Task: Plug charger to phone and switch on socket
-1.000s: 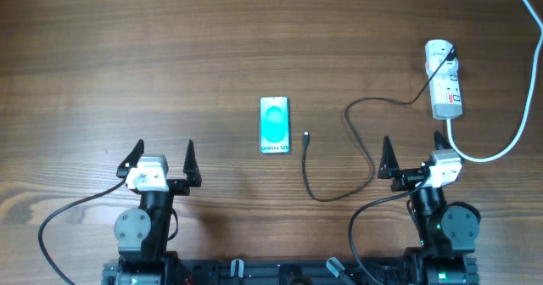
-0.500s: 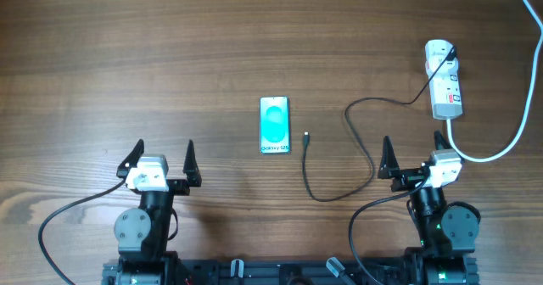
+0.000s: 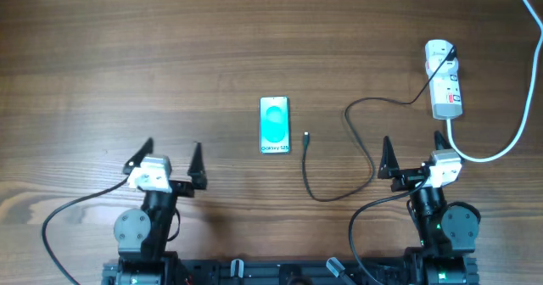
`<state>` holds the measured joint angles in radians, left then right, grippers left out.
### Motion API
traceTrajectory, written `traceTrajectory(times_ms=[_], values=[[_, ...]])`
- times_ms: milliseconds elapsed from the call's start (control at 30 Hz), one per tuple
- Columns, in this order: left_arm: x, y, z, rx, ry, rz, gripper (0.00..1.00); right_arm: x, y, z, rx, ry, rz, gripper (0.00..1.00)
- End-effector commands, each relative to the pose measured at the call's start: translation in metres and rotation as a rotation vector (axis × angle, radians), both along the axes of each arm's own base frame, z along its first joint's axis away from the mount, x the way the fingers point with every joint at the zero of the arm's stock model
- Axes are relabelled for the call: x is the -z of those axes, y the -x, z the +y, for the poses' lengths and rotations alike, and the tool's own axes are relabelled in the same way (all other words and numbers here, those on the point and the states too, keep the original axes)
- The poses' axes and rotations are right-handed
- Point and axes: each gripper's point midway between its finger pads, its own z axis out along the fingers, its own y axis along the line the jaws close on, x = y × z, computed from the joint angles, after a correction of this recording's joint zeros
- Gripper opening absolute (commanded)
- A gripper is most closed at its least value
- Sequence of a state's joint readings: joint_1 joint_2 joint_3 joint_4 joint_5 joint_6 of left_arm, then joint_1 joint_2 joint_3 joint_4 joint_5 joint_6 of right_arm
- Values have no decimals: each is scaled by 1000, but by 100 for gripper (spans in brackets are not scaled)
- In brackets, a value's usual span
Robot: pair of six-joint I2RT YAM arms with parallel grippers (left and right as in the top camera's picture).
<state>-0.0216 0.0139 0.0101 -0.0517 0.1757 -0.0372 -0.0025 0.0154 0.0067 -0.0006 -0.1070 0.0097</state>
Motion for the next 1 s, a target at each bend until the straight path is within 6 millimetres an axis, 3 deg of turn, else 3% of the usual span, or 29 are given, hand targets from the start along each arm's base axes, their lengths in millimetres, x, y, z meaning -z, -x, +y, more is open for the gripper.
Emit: traceTrajectory(times_ms=[0, 100, 267, 400, 500, 667, 767, 833, 967], values=[[-4, 16, -47, 279, 145, 30, 100, -2, 0, 1, -2, 9, -9, 100], [-31, 22, -56, 349, 184, -63, 100, -2, 0, 1, -2, 9, -9, 100], [-108, 41, -55, 394, 283, -326, 100, -2, 0, 1, -2, 9, -9, 100], [-162, 49, -41, 326, 324, -392, 100, -2, 0, 1, -2, 9, -9, 100], [-198, 41, -39, 290, 314, -293, 100, -2, 0, 1, -2, 9, -9, 100], [-201, 6, -57, 318, 256, 253, 100, -2, 0, 1, -2, 9, -9, 100], [-191, 4, -82, 454, 348, 515, 100, -2, 0, 1, -2, 9, -9, 100], [-189, -1, -96, 551, 390, 575, 100, -2, 0, 1, -2, 9, -9, 100], [-147, -20, -99, 445, 447, 775, 100, -2, 0, 1, -2, 9, -9, 100]])
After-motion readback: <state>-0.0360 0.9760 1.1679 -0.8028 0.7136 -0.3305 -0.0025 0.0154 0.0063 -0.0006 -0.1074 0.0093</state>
